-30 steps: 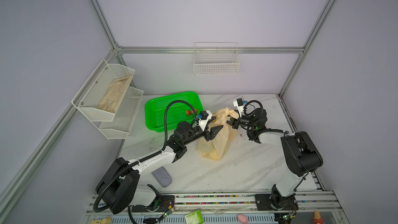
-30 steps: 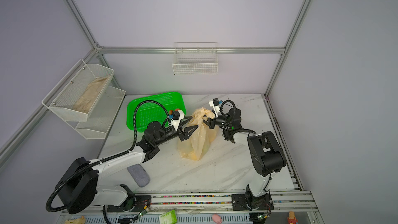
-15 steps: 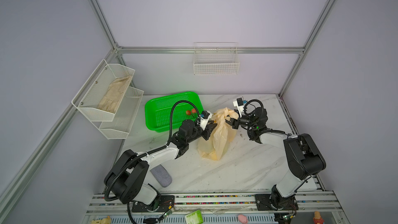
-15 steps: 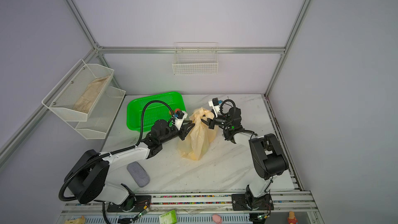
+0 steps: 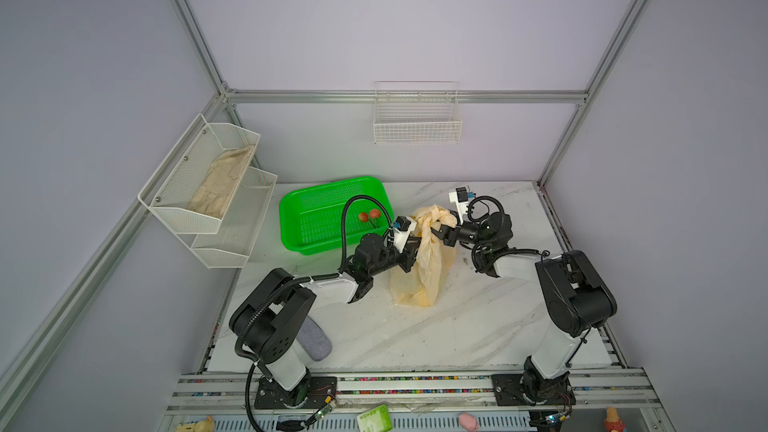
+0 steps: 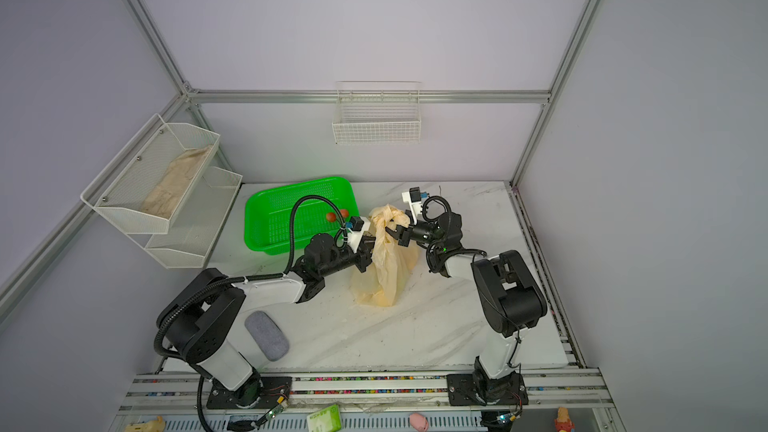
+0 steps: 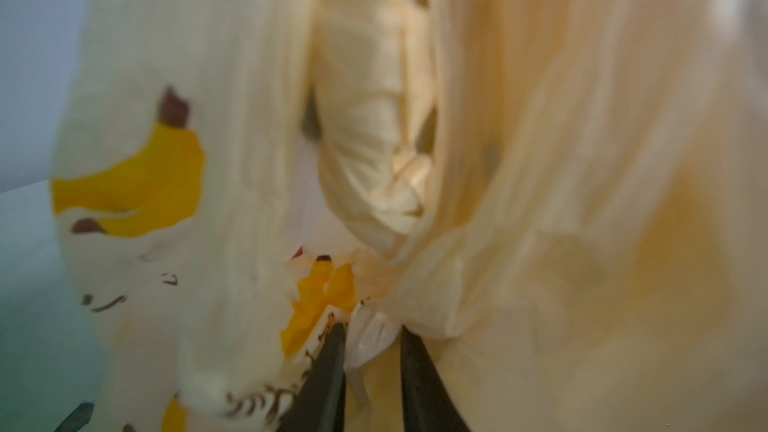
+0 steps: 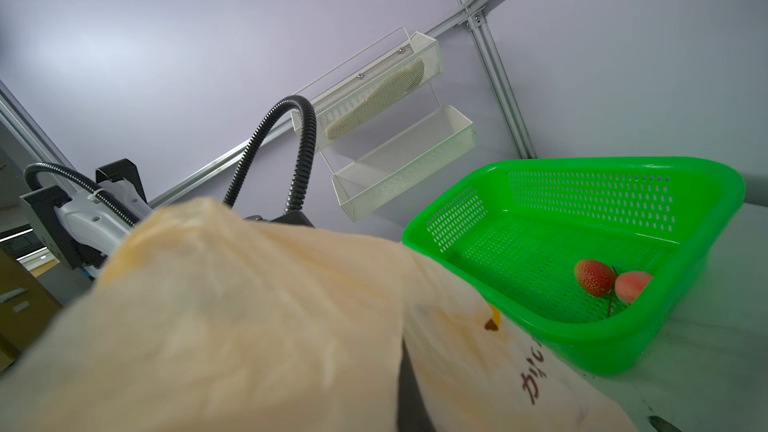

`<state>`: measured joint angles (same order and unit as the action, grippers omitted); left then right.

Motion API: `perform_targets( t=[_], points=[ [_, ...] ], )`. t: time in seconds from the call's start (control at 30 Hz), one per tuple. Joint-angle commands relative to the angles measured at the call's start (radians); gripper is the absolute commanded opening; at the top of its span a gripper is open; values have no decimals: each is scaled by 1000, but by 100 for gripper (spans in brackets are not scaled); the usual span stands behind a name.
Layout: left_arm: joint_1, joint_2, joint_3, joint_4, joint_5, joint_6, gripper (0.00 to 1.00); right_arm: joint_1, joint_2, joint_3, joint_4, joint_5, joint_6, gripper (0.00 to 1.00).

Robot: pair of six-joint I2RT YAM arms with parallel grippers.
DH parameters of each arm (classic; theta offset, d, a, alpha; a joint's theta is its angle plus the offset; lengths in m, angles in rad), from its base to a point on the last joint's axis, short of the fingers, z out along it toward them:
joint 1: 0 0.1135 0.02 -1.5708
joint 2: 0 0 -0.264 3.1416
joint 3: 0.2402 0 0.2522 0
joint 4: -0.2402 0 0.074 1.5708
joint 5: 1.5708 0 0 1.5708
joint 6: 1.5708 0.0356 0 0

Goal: Place the fake fruits into the plastic bag and tie a complex knot

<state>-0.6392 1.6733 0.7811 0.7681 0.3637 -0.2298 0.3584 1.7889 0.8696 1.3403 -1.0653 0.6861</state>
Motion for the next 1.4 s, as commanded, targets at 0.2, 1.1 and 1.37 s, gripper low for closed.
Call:
perform_targets(
  t=[0.2,1.1,1.37],
  points=[
    [-14,10,44,142,-43,-44,31,18,18,20,41,11,-48,0],
    [122,-331,-55,-128,60,143,54,8,-83,60,-361,-109,-413,0],
    [136,-303,29,-213,111,151,29,10,-83,64,-366,-108,-415,0]
  ],
)
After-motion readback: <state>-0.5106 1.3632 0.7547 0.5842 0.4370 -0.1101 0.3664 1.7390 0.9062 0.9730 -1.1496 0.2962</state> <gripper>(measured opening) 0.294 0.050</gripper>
